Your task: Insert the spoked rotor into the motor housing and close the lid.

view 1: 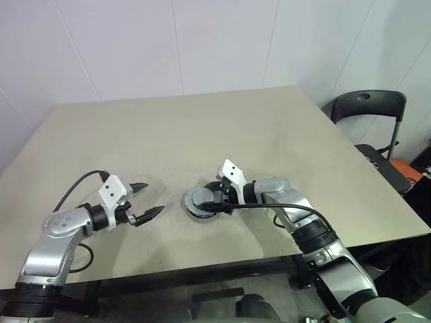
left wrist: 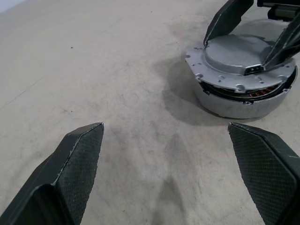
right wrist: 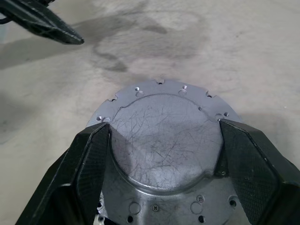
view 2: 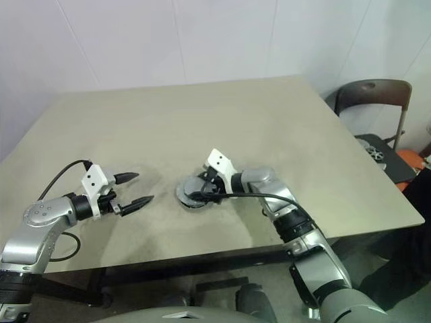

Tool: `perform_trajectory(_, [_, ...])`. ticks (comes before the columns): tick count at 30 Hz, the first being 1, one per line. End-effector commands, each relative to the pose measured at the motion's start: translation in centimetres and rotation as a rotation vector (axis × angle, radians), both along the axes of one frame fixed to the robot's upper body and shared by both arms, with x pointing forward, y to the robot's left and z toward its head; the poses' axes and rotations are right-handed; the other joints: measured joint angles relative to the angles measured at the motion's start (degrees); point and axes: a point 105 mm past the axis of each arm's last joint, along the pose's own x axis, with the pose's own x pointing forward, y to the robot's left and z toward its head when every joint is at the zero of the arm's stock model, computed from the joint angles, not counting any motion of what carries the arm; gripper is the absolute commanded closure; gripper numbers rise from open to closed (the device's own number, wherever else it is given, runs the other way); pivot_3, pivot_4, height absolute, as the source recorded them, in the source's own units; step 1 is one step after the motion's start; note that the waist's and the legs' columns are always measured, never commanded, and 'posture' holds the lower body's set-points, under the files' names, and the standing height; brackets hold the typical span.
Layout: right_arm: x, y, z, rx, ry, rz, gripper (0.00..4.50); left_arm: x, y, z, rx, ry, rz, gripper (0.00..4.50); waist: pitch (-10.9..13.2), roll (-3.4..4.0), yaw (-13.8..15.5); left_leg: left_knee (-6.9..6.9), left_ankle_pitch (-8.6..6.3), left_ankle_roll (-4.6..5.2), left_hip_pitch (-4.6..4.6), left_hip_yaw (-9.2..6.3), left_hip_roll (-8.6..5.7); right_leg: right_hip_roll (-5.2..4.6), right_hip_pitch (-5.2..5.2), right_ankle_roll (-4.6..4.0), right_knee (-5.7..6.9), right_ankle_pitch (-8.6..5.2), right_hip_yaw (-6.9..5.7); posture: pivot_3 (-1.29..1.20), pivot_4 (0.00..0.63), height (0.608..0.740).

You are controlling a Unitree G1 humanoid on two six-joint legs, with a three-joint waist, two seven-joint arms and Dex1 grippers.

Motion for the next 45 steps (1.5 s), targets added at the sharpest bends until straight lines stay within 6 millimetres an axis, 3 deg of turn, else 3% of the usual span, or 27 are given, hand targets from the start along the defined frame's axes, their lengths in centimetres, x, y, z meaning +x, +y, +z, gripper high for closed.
perform_trajectory(1, [0.1,0.5,1.6,0.027,-0.049,0.045,1.18,0.3,0.4,1.3,0.011,-0.048,0.006,0.0,0.0,0.0,0.0,0.0,0.0,0.0,0.0,0.0,0.0,0.0,0.0,0.0,0.0,0.0,0.0,0.0,0.0,0.74])
perform_trajectory(30, [0.2,0.0,-0.3,-0.06,-0.051,0.037,1.18,0.2,0.2,1.4,0.006,-0.054,0.005,0.0,0.0,-0.03,0.0,0.03,0.0,0.0,0.06,0.0,0.0,-0.01,0.07,0.0,0.0,0.0,0.0,0.0,0.0,0.74])
perform_trajectory(45, [0.0,-0.6,-1.4,-0.108,-0.043,0.047,1.18,0.2,0.1,1.3,0.002,-0.053,-0.002,0.0,0.0,-0.03,0.1,0.0,0.0,0.01,0.54,0.0,-0.01,0.01,0.57,0.01,0.0,0.0,0.0,0.0,0.0,0.74])
